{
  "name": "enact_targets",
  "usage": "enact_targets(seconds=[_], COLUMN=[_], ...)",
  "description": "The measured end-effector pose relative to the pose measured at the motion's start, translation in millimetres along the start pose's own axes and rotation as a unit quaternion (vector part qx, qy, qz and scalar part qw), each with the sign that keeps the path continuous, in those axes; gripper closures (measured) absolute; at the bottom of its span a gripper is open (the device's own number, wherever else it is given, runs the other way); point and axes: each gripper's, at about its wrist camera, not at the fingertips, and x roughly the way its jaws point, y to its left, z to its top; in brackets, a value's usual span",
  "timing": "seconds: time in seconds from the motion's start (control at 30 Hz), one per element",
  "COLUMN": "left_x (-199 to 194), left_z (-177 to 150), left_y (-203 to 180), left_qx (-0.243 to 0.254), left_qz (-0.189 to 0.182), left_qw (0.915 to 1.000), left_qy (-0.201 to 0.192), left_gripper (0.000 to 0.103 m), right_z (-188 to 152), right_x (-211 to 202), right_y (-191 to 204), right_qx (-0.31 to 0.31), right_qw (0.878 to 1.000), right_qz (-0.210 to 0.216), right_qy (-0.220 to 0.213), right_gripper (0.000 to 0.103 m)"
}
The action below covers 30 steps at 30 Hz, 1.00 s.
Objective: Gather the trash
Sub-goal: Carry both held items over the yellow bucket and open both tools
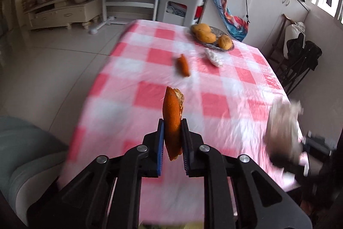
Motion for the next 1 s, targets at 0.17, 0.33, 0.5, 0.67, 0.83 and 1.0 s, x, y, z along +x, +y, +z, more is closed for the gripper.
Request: enact_targets(seconds=[0.17, 0.33, 0.5, 0.67, 0.83, 1.0], left_x=[-20, -50, -58, -46, -22, -11], left_z=[-5, -39, -63, -89, -118, -126], left_y=[-5, -4, -9, -19, -24, -22], left_qx=[-0.004, 0.005, 0.003, 0.009, 0.013, 0.008], left_qz=[0.010, 0.007, 0.003, -0.001, -0.003, 0.004], left_qw=[0.9999, 1.0000, 0.9999, 0.9989, 0.9956, 0.9952], left_qy=[-0.003, -0.001, 0.012, 0.046, 0.092, 0.097], left_gripper=[0.088, 0.088, 0.088, 0.088, 0.088, 0.077], right_z=[-36, -70, -86, -92, -91, -92], right_x=[5, 10, 15, 8, -7, -5], right_y=[70, 110, 117, 108, 91, 86], right_qx=[-0.068, -0.099, -0.096, -0.067, -0.016, 0.004], right_qw=[0.993, 0.983, 0.980, 0.988, 0.996, 0.996], right_qz=[0.079, 0.113, 0.100, 0.053, 0.008, -0.026], right_qy=[0.053, 0.105, 0.144, 0.131, 0.085, 0.084], right_gripper=[0.071, 0.071, 0.061, 0.042, 0.031, 0.028])
